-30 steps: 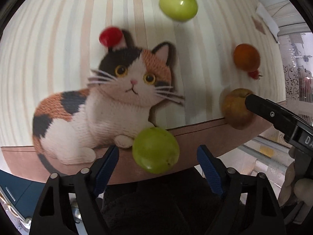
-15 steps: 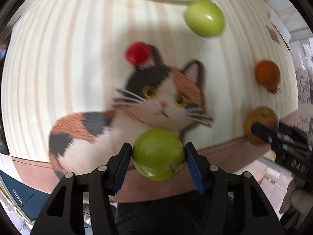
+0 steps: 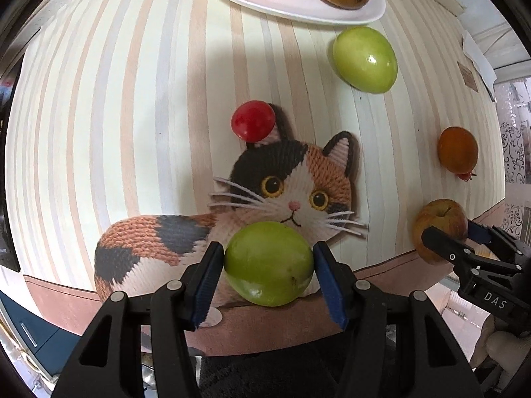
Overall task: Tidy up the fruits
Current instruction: 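Carry the green and red apples onto the plate and release both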
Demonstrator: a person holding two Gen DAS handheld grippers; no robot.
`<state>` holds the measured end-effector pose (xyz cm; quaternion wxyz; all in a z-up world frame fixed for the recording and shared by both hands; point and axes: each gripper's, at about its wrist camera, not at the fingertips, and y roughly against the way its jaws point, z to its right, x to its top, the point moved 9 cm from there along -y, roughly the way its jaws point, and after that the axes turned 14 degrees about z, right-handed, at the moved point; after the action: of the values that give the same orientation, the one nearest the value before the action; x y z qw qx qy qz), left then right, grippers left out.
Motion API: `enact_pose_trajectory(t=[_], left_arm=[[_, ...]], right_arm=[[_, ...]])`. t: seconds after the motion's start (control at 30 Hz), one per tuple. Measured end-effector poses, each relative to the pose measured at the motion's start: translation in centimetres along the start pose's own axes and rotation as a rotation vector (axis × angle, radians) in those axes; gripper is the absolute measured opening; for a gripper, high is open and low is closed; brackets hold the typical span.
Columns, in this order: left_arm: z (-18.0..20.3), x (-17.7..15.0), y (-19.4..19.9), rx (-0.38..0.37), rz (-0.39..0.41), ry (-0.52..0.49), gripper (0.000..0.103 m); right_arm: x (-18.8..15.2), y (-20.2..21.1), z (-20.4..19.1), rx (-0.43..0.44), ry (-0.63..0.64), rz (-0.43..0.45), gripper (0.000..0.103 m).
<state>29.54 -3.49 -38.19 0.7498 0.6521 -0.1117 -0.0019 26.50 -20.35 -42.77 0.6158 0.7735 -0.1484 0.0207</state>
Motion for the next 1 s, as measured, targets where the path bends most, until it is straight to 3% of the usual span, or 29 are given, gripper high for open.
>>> enact_pose_trajectory(t=[0.33,0.5,0.77,0.9,1.0], left_arm=[[-0.9,3.0,4.6,-0.084,0.067,0.074,0.053],[-1.4,7.7,7.1,-0.142,0.127,0.115,0.053],[-4.1,18.7,7.4,-0.064,0.224,0.105,0.053],[-5.5,23.1,5.1,-0.03,0.205,0.094,0.053],[-6.2,24.4,3.2,0.007,0.187,0.074,0.053]], right_arm=[[3.0,2.6,-1.5,0.086,-0.024,0.055,0.072],[7.4,4.0,-4.6,0.155,-0.005,0.115,0.072],[16.1,3.1,-9.7,0.186,0.024,0.212,0.072],[18.6,0.3,-11.5,0.177,0.019,0.201,0.072],[19.8,-1.9,-11.9,0.153,0.026,0.186,0.072]])
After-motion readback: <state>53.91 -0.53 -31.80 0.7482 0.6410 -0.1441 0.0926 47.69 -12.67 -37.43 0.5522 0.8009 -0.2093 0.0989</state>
